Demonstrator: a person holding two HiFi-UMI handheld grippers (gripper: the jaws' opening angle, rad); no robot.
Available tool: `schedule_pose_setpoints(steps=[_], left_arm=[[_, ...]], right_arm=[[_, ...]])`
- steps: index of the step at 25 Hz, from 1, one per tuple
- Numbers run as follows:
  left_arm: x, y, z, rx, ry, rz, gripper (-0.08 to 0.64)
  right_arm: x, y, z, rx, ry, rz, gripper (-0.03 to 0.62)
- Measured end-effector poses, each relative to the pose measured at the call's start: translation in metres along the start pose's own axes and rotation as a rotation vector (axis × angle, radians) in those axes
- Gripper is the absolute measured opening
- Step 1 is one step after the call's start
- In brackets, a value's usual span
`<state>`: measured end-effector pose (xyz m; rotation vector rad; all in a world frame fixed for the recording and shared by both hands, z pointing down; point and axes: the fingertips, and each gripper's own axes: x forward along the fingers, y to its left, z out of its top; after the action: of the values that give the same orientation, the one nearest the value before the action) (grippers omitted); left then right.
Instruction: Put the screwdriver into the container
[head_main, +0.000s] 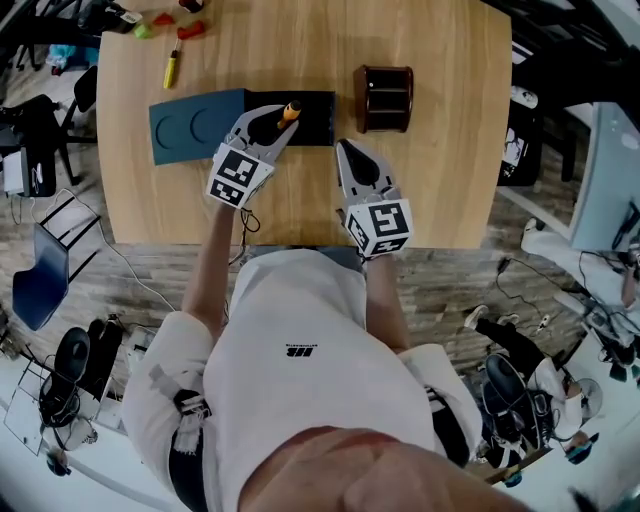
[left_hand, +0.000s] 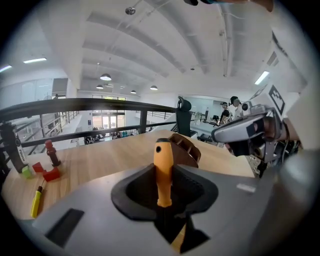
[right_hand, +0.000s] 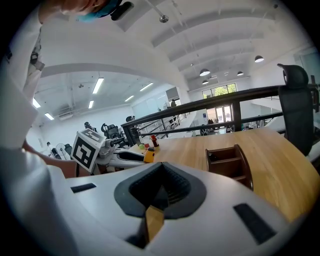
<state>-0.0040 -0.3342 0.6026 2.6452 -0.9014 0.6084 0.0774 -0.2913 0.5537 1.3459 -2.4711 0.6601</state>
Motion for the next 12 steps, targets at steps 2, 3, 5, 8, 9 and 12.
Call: schedule_pose_setpoints(steps=[2, 3, 5, 8, 9, 12], left_arm=[[0.005, 0.001, -0.005, 0.006, 0.020, -0.001, 0.112], [0.008, 0.002, -0.007, 0.003, 0.030, -0.002, 0.112], [0.015, 0.002, -0.011, -0.005, 0.046, -0.004, 0.112], [0.025, 0.000, -0.015, -0.009, 0.064, -0.010, 0.112], [0.027, -0.001, -0.017, -0.007, 0.072, -0.012, 0.112], [0.035, -0.002, -0.022, -0.005, 0.096, -0.018, 0.112]], right_arm=[[0.001, -0.002, -0.003, 0.006, 0.004, -0.002, -0.005], [0.002, -0.003, -0.004, 0.010, 0.005, -0.003, -0.005], [0.004, -0.006, -0.005, 0.017, 0.008, -0.005, -0.005], [0.003, -0.010, -0.008, 0.027, 0.010, -0.010, -0.005], [0.003, -0.012, -0.008, 0.030, 0.011, -0.012, -0.005], [0.005, -0.016, -0.012, 0.039, 0.018, -0.016, -0.005]])
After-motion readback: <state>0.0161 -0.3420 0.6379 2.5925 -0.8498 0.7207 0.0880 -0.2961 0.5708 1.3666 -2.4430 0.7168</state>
